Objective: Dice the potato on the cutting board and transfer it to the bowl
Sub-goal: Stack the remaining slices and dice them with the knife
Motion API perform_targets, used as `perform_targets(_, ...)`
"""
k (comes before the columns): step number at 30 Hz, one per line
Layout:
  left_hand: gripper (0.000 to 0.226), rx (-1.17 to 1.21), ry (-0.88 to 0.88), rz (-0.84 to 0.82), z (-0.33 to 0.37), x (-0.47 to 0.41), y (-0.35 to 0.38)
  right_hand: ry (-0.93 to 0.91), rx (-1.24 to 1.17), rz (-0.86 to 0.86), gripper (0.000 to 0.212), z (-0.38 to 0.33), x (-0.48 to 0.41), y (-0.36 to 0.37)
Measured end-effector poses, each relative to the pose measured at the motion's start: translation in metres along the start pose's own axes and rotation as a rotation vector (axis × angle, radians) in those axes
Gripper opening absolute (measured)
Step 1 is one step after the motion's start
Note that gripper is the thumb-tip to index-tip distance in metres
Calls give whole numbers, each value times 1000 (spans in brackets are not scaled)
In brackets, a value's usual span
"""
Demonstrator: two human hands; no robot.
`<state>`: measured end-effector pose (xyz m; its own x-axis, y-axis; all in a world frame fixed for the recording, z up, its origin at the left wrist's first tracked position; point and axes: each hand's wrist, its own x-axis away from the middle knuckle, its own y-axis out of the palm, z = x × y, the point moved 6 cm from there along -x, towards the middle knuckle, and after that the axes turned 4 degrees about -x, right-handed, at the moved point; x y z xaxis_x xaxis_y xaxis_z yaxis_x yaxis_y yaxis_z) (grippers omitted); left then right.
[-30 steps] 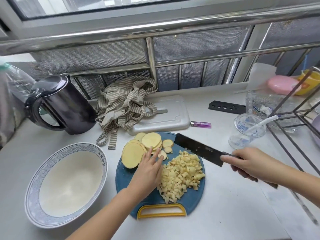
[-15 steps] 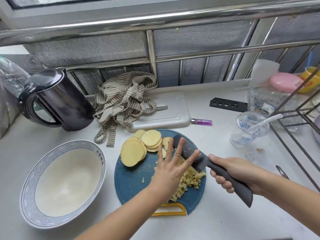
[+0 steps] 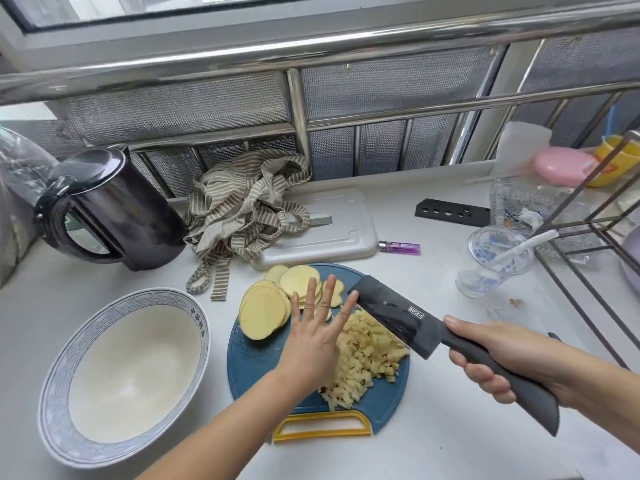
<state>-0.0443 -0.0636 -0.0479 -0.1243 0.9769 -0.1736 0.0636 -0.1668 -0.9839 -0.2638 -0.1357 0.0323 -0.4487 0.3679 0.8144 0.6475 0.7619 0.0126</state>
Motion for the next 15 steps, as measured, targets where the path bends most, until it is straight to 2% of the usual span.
perform_targets(3, 54, 73, -36, 23, -5, 1, -1, -26, 54, 24, 47, 5, 6, -10)
perform_targets(6, 26, 340, -119, 94, -13, 3, -7, -63, 132, 80, 48, 11, 5, -15)
perform_targets(10, 19, 607, -342, 76, -36, 6, -15, -159, 281, 120, 49, 23, -8, -12)
perform_targets(12, 30, 659, -411, 107, -45, 10, -19, -196, 332, 101, 50, 31, -17, -7)
perform_targets(15, 47, 688, -449, 60, -53, 15, -20, -227, 400, 64, 48, 44, -31, 4)
